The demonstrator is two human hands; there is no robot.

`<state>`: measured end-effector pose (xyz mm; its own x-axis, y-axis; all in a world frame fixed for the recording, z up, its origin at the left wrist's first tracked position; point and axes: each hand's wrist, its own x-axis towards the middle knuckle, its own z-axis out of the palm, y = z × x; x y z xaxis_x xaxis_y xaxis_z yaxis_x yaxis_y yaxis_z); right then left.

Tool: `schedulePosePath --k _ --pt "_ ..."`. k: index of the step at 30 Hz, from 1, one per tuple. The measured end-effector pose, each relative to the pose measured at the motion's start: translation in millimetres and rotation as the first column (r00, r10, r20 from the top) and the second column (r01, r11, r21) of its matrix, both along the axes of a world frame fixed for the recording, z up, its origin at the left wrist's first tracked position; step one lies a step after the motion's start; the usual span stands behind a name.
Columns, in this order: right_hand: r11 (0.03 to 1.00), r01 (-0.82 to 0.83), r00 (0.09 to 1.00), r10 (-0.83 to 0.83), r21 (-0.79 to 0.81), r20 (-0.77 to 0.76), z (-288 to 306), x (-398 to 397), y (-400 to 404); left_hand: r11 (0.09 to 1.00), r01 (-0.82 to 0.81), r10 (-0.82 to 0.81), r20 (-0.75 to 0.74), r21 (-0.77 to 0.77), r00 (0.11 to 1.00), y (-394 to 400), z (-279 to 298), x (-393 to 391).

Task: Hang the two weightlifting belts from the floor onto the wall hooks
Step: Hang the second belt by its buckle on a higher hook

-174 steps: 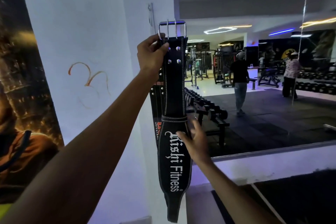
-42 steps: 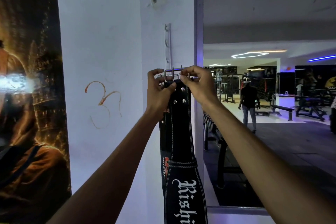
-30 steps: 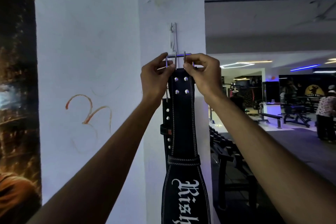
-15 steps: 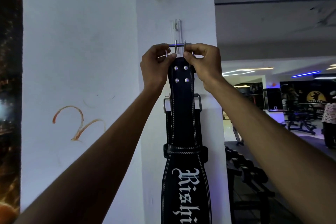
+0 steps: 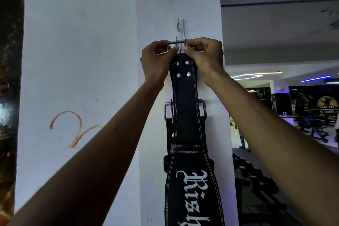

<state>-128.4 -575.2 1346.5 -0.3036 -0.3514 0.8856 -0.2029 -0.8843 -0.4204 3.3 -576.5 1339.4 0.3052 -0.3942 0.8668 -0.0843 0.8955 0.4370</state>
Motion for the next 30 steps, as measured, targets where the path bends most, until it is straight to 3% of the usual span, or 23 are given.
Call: schedulePosePath --k 8,17,22,30 --pt "0.999 -0.009 1.000 0.009 0.031 -0.008 4 -1 1 0.998 -0.004 0.006 -0.035 0.063 0.999 0 6 -4" --pt "0.995 -0.026 1.000 0.026 0.092 0.001 -8 -2 2 0.986 0.107 -0.096 -0.088 0.130 0.991 3 -5 -7" --pt "0.998 -0.032 0.999 0.032 0.063 0.006 -13 -1 0 0.985 0.069 -0.053 -0.103 0.157 0.993 10 -10 -11" --pt "1.000 -0.017 0.999 0.016 0.004 0.027 -81 -11 9 0.990 0.066 -0.067 0.004 0.125 0.998 14 -66 1"
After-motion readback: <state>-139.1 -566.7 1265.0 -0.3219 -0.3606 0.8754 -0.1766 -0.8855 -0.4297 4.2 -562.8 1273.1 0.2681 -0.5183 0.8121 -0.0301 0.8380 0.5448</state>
